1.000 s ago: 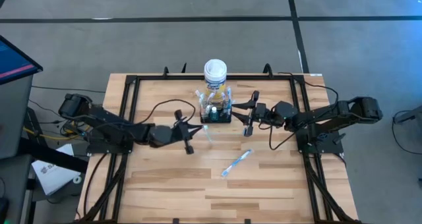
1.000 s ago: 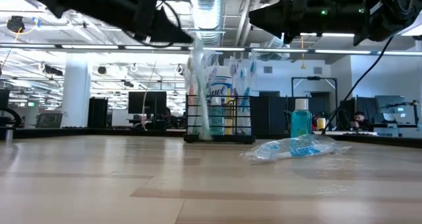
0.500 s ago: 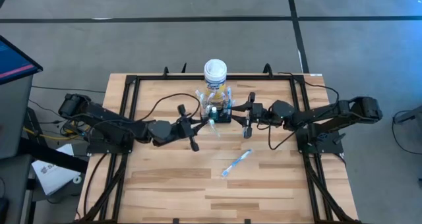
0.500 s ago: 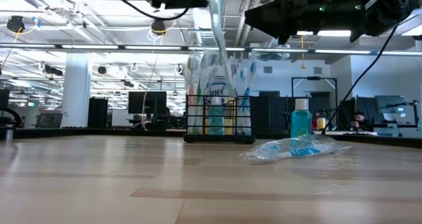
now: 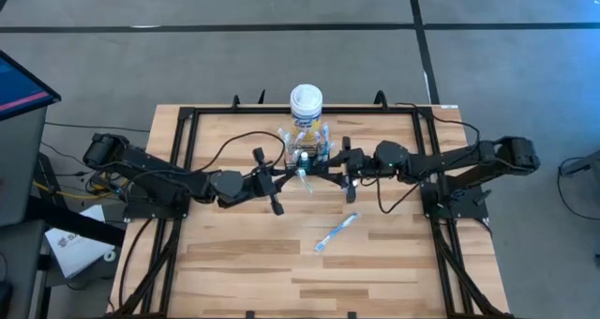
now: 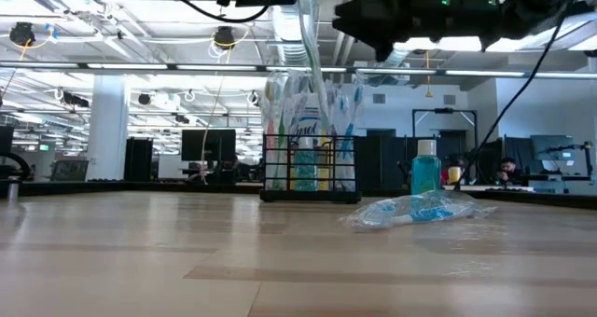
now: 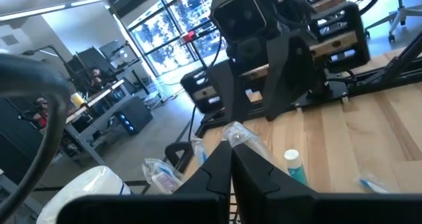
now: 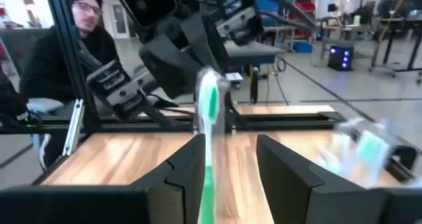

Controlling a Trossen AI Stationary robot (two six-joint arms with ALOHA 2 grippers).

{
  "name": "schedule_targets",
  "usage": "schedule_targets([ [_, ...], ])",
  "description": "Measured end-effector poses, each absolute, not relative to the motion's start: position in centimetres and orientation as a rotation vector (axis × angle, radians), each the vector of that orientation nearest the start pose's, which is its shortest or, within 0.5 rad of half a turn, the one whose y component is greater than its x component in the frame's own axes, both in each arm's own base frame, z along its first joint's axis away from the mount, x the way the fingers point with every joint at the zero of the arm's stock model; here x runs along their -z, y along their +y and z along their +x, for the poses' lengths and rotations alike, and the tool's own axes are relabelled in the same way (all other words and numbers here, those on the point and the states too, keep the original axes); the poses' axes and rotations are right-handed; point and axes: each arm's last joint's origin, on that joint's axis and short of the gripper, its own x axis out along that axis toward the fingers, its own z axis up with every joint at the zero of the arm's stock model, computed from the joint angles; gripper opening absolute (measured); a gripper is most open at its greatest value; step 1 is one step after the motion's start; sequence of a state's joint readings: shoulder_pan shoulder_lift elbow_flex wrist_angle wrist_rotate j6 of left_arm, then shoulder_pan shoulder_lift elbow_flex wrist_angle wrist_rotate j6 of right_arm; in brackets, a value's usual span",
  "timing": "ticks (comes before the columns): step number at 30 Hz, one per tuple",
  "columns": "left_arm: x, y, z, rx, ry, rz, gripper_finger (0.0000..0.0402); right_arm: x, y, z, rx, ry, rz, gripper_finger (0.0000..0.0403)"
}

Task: Pick & Place toothbrushing station
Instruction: Put the green toothbrush into the black wire organizer

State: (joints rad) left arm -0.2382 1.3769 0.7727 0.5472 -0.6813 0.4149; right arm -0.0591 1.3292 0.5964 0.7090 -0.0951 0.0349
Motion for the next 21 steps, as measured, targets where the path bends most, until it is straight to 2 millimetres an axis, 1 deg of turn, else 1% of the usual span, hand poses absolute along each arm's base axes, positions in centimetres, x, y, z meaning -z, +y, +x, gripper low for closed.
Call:
schedule_targets([
  [3, -26.7, -5.2, 29.1, -0.426, 0.145, 0.434, 0.0, -23.3, -1.3, 28.3, -0.055, 0.061, 0.041, 0.0127],
  [5, -26.7, -5.2, 29.1, -0.424, 0.153, 0.439, 0.0, -23.7, -1.4, 29.4, -0.07, 0.045, 0.04, 0.0127],
  [11, -26.5, -5.2, 29.1, -0.431, 0.168, 0.445, 0.0, -23.4, -1.4, 31.4, -0.099, 0.133, 0.053, 0.0127],
  [15, -26.5, -5.2, 29.1, -0.43, 0.176, 0.448, 0.0, -23.2, -1.5, 32.8, -0.098, 0.156, 0.054, 0.0127],
  [17, -26.4, -5.2, 29.1, -0.43, 0.179, 0.45, 0.0, -22.9, -1.5, 33.3, -0.098, 0.173, 0.056, 0.0127],
  [21, -26.3, -5.2, 29.1, -0.427, 0.19, 0.453, 0.0, -23.3, -1.5, 34.0, -0.098, 0.174, 0.056, 0.0127],
])
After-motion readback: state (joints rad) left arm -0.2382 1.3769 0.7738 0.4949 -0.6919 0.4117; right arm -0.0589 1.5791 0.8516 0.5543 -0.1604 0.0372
